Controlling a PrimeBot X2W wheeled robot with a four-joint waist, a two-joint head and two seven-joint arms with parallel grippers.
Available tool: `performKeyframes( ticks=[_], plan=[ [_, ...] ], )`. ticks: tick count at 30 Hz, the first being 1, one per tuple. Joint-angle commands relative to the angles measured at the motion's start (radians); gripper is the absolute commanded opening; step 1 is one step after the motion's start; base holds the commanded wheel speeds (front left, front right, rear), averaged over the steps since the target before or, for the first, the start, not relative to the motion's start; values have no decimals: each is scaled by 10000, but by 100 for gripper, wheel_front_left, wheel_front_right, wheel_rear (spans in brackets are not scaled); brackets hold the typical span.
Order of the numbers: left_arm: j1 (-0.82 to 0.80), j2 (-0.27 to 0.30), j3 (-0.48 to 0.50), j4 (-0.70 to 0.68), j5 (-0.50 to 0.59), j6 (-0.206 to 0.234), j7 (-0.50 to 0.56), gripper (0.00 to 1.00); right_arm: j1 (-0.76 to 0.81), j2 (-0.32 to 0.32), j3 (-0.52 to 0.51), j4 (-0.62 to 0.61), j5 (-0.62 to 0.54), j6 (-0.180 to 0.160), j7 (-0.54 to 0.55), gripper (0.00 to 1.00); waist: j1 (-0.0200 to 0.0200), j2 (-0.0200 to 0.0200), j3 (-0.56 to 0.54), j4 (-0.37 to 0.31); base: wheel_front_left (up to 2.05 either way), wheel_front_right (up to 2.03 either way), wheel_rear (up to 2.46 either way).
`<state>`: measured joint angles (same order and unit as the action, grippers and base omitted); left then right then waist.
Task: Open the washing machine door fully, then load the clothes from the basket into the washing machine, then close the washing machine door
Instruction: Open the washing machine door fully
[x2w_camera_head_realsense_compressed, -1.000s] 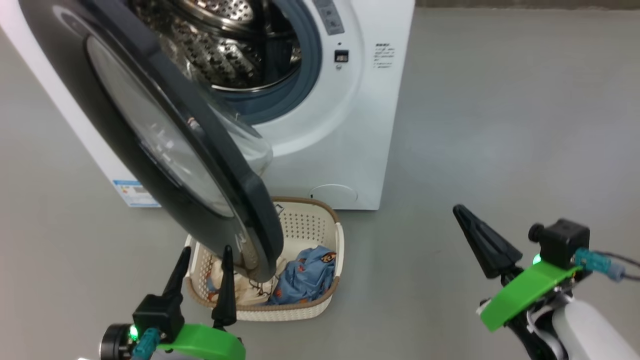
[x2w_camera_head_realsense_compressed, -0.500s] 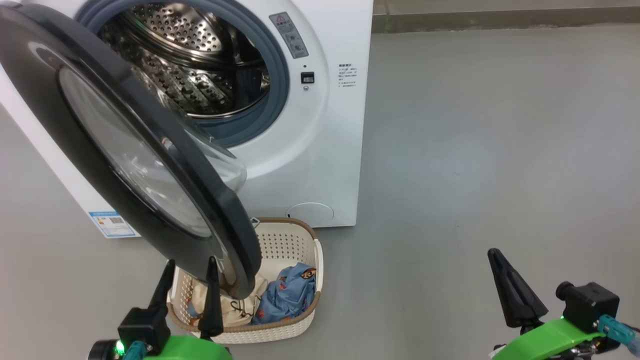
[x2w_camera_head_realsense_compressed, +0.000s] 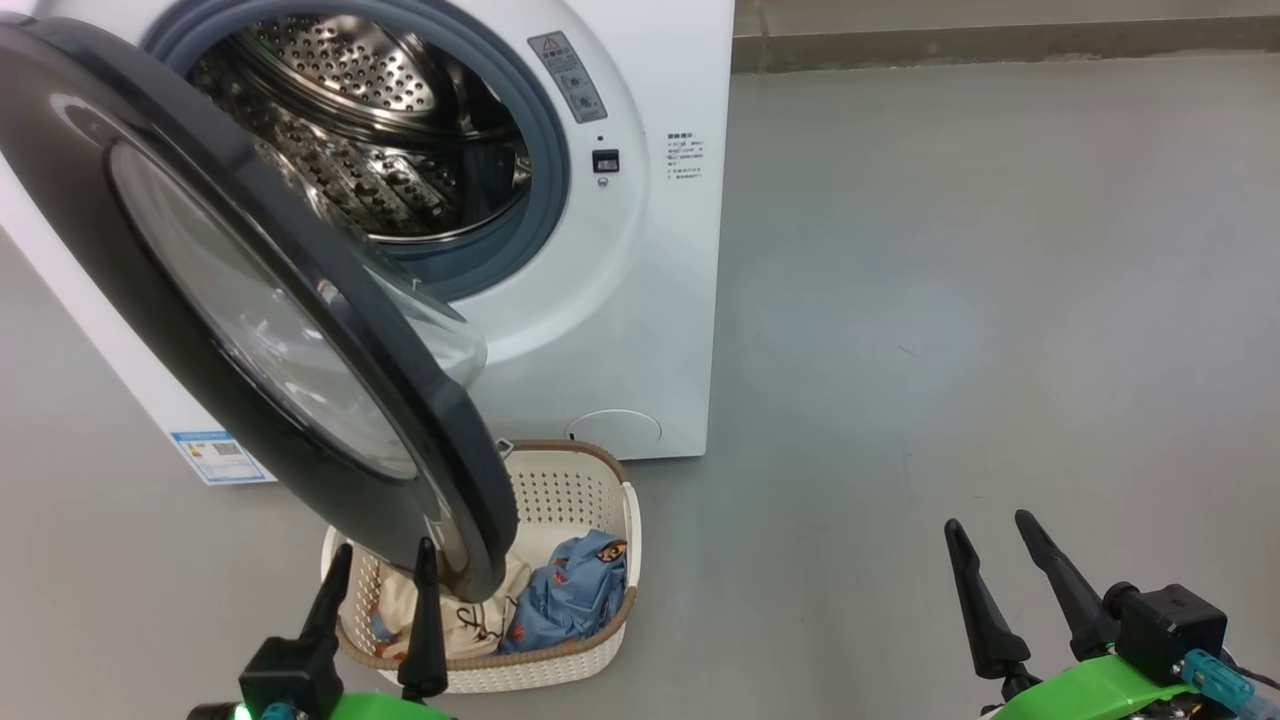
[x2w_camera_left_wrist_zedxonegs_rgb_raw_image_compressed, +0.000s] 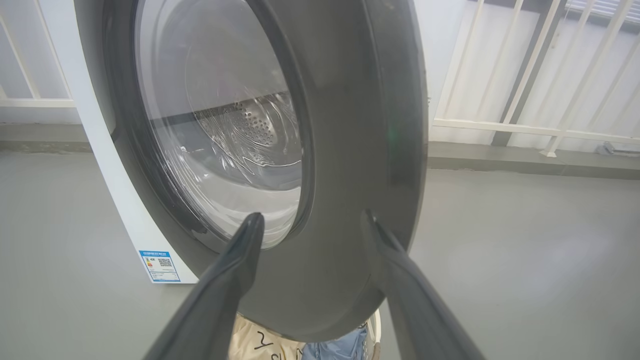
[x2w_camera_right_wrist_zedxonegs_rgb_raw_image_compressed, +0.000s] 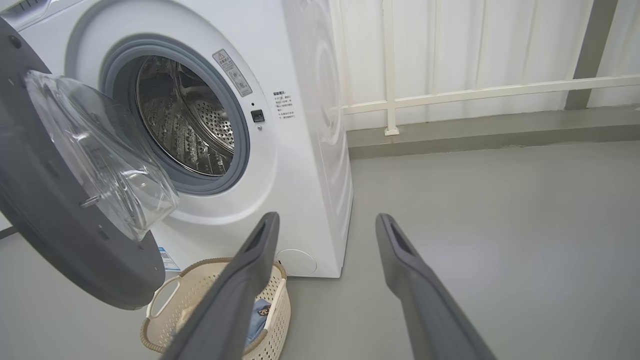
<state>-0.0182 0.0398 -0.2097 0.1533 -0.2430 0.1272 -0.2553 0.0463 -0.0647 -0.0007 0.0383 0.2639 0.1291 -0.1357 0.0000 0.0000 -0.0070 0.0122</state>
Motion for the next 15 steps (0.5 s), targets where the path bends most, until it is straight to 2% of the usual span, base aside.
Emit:
performKeyframes(
  ticks=[1, 15],
  plan=[
    [-166, 104, 353, -277, -11, 3, -65, 100, -124, -16, 201, -323, -184, 16, -97, 100, 0, 0, -7, 10, 0, 0, 0],
    [-76, 104, 342, -296, -41, 58, -65, 100, -162, 56, 213, -328, -313, 16, -61, 100, 0, 0, 25, -9, 0, 0, 0]
  ],
)
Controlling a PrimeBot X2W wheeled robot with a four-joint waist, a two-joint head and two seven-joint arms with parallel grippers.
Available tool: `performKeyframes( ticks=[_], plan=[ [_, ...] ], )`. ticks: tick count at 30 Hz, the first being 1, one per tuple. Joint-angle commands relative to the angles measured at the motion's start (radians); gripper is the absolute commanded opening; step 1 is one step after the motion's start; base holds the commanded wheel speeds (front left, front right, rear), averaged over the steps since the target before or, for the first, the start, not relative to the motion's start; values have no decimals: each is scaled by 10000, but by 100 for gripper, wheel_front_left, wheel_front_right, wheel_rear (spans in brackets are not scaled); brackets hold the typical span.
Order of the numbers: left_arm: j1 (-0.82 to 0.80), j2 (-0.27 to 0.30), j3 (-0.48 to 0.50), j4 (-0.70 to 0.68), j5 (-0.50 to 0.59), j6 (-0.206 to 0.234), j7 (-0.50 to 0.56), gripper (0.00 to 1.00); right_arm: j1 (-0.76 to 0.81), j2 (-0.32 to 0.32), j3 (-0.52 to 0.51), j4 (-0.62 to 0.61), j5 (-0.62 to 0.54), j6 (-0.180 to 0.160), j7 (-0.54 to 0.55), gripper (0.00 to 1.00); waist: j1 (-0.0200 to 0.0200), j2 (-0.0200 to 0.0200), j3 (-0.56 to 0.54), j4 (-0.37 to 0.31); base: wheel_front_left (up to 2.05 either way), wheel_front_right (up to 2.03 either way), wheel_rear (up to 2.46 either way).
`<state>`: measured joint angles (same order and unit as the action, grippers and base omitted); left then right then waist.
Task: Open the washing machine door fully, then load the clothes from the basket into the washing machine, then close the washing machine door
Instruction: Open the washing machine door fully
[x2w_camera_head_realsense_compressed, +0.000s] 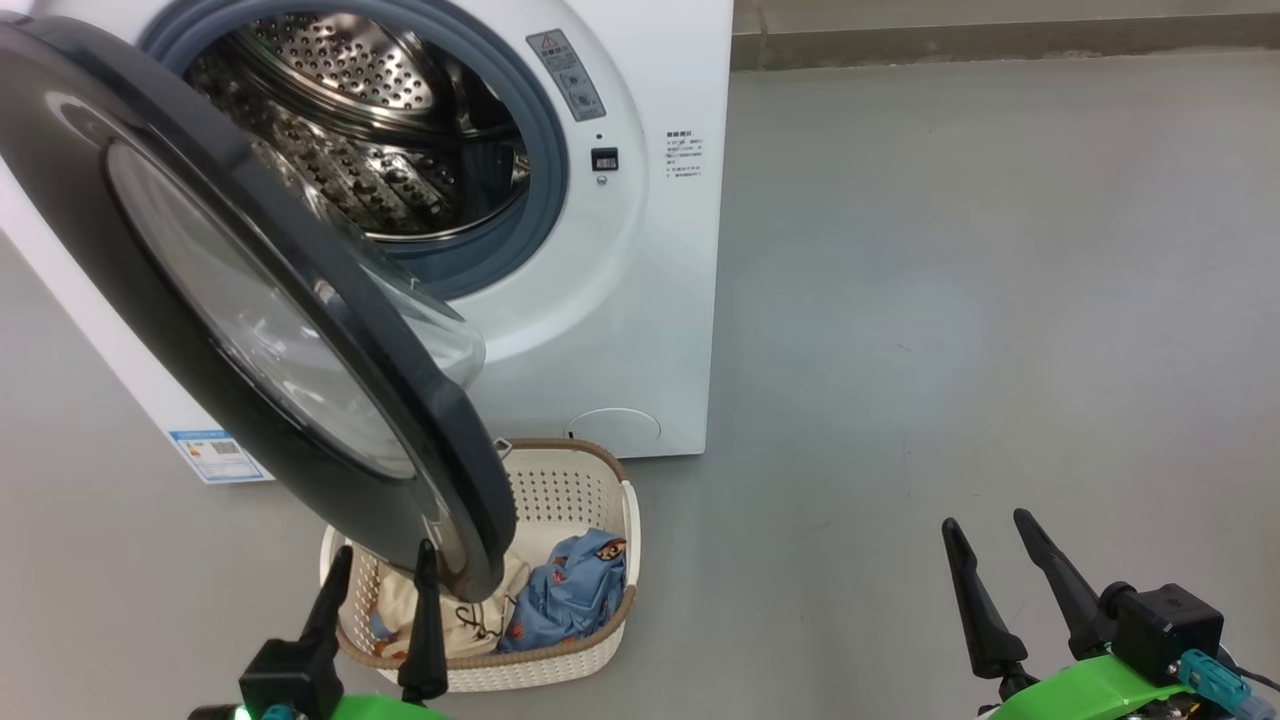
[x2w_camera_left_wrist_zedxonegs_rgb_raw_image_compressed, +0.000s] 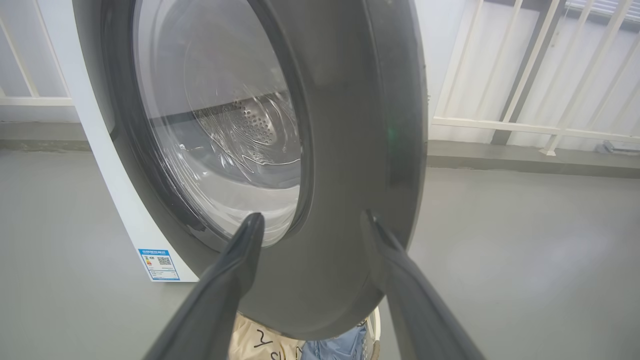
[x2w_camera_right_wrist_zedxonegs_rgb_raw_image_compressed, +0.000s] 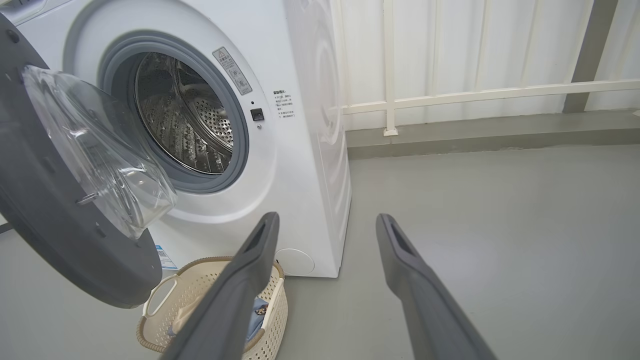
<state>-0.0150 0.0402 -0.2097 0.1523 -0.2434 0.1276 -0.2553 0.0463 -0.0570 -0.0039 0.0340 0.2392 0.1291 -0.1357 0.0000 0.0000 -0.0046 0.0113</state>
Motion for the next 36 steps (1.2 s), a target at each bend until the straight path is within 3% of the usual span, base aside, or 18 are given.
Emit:
performKeyframes(
  ticks=[1, 33, 34, 36],
  plan=[
    [-103, 100, 344, -287, -37, 57, -65, 100, -164, -17, 250, -284, -66, 16, -58, 100, 0, 0, 4, -5, 0, 0, 0],
    [-48, 100, 323, -284, -25, 47, -65, 100, -193, -8, 373, -232, 6, 16, -35, 100, 0, 0, 9, -4, 0, 0, 0],
    [-54, 100, 336, -308, -28, 37, -65, 92, -195, -8, 382, -229, 3, 16, -36, 100, 0, 0, 10, -3, 0, 0, 0],
    [-47, 100, 359, -380, -130, -35, -65, 0, -198, -7, 402, -221, -8, 16, -38, 100, 0, 0, 10, -6, 0, 0, 0]
  ],
)
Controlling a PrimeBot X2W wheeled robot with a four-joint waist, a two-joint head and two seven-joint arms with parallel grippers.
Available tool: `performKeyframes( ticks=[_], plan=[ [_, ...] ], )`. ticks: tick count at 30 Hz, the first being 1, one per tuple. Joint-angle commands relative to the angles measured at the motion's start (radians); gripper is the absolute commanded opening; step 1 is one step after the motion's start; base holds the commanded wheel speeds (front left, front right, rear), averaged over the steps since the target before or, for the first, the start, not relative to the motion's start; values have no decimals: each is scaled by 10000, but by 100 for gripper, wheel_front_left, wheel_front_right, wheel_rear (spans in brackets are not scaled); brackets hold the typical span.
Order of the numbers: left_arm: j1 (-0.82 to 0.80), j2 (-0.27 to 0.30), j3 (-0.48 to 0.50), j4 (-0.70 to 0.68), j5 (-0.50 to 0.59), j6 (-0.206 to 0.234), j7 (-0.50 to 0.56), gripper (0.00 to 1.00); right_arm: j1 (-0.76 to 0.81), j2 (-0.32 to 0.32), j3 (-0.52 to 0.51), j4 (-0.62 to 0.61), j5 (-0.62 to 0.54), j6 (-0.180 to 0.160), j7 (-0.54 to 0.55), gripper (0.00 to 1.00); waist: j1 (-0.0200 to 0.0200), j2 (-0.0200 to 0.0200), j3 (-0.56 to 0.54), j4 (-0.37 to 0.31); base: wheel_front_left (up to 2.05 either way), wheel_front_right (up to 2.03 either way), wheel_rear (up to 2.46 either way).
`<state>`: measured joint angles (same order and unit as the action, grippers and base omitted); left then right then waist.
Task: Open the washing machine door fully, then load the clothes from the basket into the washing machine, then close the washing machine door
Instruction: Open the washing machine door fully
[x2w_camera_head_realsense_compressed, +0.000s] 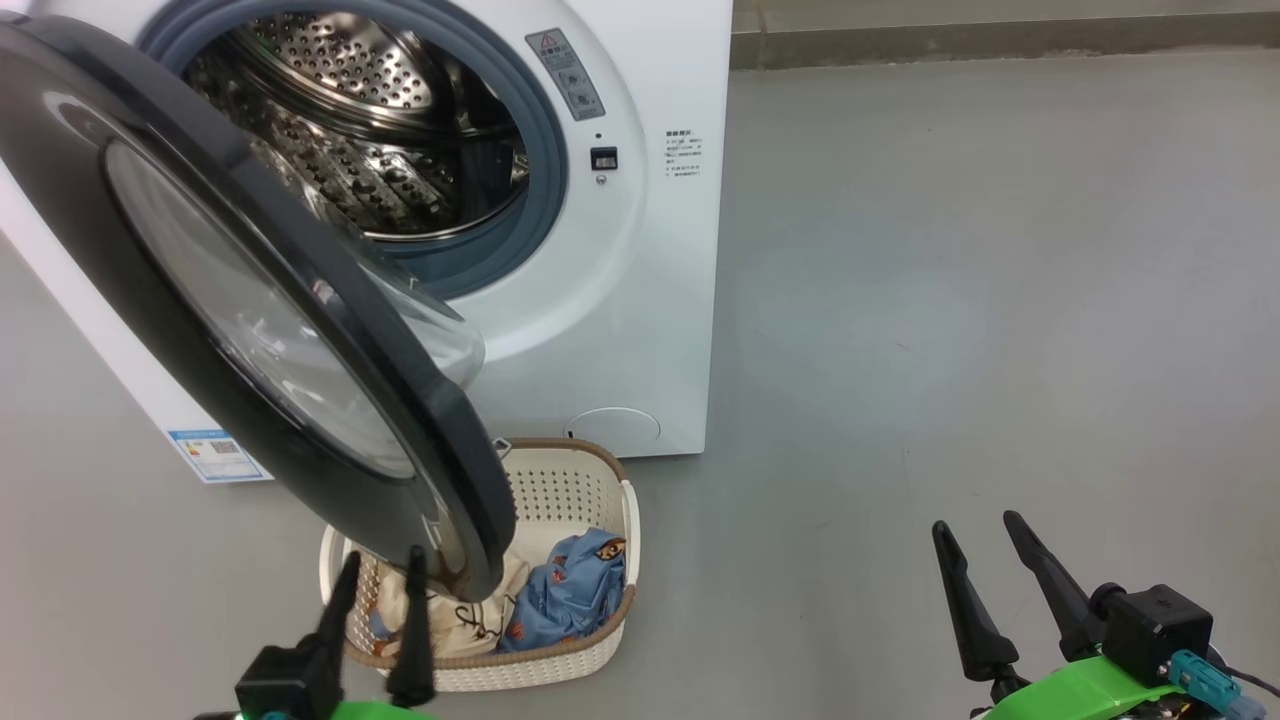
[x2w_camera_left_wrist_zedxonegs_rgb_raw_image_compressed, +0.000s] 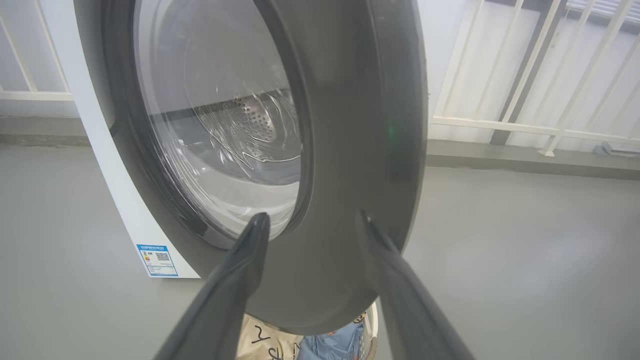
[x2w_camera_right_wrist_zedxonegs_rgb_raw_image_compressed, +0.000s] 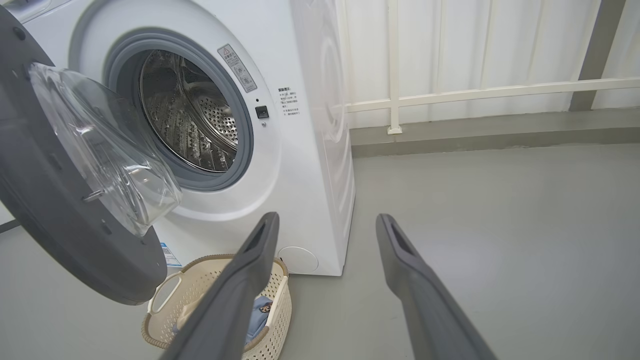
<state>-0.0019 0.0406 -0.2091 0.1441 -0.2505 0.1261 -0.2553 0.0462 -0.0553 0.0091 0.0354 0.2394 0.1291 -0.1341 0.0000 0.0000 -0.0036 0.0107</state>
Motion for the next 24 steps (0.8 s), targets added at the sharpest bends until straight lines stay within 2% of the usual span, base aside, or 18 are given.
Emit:
performKeyframes(
  ticks=[1, 15, 24],
  plan=[
    [-170, 97, 363, -316, -94, -56, -65, 0, -197, -23, 277, -226, -18, 16, -56, 100, 0, 0, 0, 0, 0, 0, 0],
    [-330, 97, 782, -1478, -92, -173, -65, 0, -237, 1, 321, -9, -36, 16, -204, 100, 0, 0, -52, -39, 0, 0, 0],
    [-1375, 97, 1179, -2571, 47, -200, -65, 0, -319, 27, 383, 138, -11, 16, -307, 100, 0, 0, -86, -93, 0, 0, 0]
  ],
)
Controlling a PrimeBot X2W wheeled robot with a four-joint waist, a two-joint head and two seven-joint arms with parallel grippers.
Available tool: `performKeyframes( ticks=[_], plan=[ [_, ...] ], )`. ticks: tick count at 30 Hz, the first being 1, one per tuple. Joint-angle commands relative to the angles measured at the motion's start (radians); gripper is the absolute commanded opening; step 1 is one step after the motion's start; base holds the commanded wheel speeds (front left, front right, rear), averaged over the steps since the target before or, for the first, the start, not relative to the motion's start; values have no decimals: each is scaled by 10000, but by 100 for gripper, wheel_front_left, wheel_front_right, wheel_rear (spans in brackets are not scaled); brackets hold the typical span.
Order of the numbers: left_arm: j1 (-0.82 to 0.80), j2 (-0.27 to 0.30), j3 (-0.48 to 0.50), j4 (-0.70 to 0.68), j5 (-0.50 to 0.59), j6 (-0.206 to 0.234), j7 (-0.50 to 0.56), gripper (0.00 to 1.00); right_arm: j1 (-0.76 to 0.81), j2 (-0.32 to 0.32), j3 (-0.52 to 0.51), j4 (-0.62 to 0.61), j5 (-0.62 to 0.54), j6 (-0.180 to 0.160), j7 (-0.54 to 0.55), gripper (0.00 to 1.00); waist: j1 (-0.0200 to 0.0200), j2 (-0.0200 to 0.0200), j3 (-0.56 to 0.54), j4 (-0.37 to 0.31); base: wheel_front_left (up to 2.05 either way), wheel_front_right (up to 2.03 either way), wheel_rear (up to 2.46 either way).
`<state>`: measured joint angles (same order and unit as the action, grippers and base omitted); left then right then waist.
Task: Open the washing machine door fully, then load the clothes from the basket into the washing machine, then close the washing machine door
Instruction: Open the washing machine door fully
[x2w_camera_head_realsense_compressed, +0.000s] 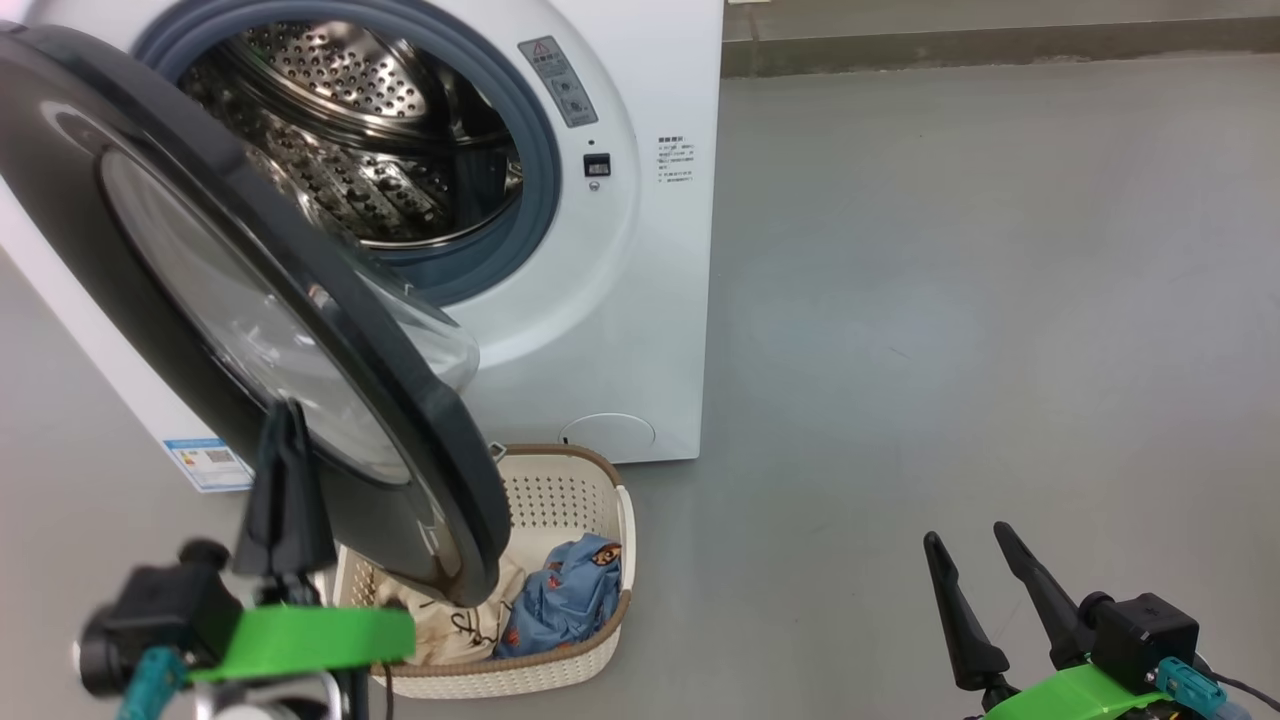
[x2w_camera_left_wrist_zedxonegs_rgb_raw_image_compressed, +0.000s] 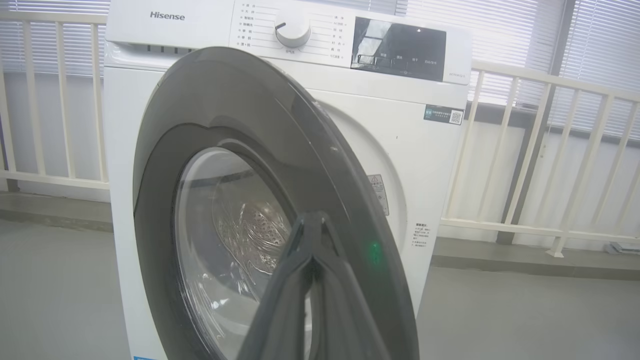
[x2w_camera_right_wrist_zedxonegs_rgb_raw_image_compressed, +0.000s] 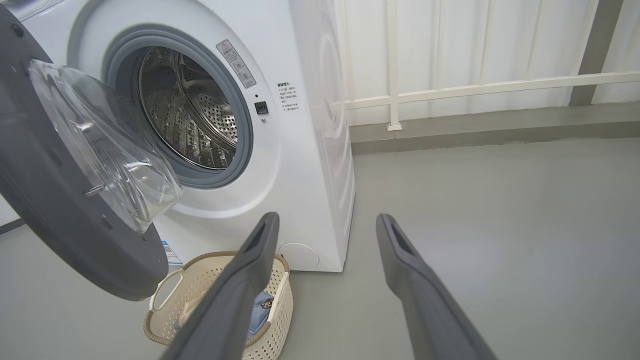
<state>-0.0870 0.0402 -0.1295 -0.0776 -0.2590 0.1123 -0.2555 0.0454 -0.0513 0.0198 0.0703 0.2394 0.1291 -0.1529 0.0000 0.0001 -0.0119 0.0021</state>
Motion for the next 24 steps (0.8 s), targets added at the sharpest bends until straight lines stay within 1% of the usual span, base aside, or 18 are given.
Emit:
performKeyframes(
  ticks=[1, 4, 8, 11, 16, 17, 22, 24],
  plan=[
    [-686, 100, 426, -440, 167, -89, -63, 0, -324, -11, 281, -197, -11, 16, -127, 100, 0, -1, 1, -20, 0, 0, 0],
    [-1142, 100, 484, -541, 207, -171, -63, 0, -362, -6, 281, -166, -5, 16, -157, 100, 0, -1, -1, -58, 0, 0, 0],
    [-1694, 100, 304, -477, 154, -205, -63, 0, -414, 0, 256, -113, -1, 16, -205, 100, 0, -1, -9, -119, 0, 0, 0],
    [-2106, 100, -50, -432, 156, -211, -52, 0, -438, 3, 263, -64, 16, 16, -252, 100, 0, -1, -4, -161, 0, 0, 0],
    [-2656, 100, -834, -236, 90, -183, 256, 0, -440, 7, 349, 66, 79, 16, -358, 100, 0, -1, 13, -239, 0, 0, 0],
    [-2656, 100, -834, -236, 90, -183, 256, 0, -440, 7, 349, 66, 79, 16, -358, 100, 0, -1, 13, -239, 0, 0, 0],
    [-2910, 100, -1563, 242, -132, -103, 638, 0, -512, 9, 419, 193, 188, 16, -445, 100, 0, -1, 51, -399, 0, 0, 0],
    [-2908, 100, -1828, 469, -416, -59, 802, 0, -540, 9, 408, 233, 224, 16, -483, 100, 0, -1, 72, -463, 0, 0, 0]
  ],
)
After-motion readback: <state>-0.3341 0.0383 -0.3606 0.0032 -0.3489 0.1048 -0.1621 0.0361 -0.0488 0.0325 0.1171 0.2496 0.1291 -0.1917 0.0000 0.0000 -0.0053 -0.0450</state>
